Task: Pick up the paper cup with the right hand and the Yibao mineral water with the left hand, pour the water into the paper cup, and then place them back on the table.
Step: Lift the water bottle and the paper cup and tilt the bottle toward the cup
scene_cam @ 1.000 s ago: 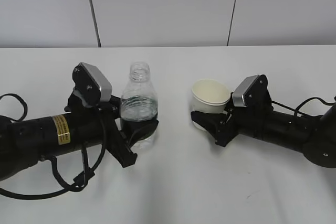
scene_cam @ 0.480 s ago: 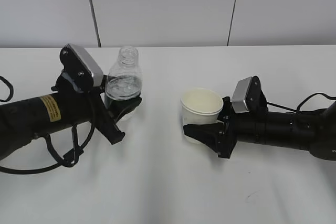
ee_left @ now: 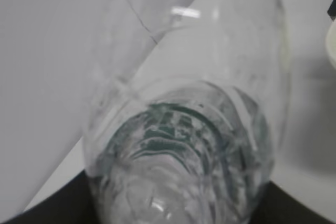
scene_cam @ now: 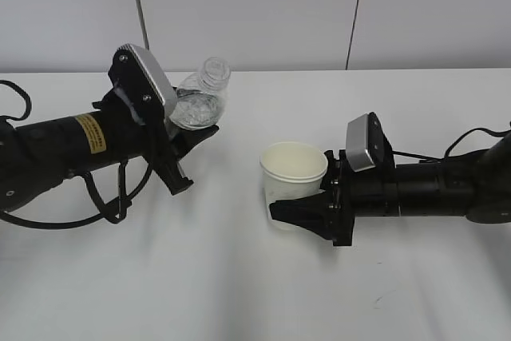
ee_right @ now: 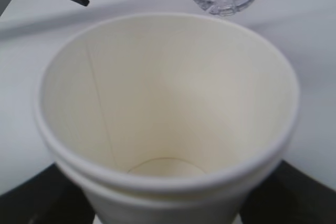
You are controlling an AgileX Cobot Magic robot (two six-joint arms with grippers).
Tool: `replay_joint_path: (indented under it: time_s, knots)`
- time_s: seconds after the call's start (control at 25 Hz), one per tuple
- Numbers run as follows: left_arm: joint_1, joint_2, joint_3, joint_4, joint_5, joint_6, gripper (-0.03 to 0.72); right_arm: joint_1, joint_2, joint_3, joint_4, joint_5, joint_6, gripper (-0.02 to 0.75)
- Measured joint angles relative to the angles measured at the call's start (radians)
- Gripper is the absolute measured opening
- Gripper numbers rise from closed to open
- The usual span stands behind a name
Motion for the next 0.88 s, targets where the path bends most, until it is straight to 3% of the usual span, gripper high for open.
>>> replay_joint_path:
  time_s: [0.16, 0.4, 0.88]
  knots:
    - [0.0, 0.0, -0.004, 0.001, 0.005, 0.049, 0.37, 0.041, 0.0, -0.019, -0.007, 0.0, 0.008, 0.543]
    - [0.0, 0.0, -0.005, 0.002, 0.009, 0.243, 0.34, 0.087, 0.0, -0.049, -0.014, 0.0, 0.013, 0.543]
    - [0.0, 0.0, -0.005, 0.001, -0.005, 0.43, 0.321, 0.108, 0.0, -0.05, -0.038, 0.0, 0.026, 0.543]
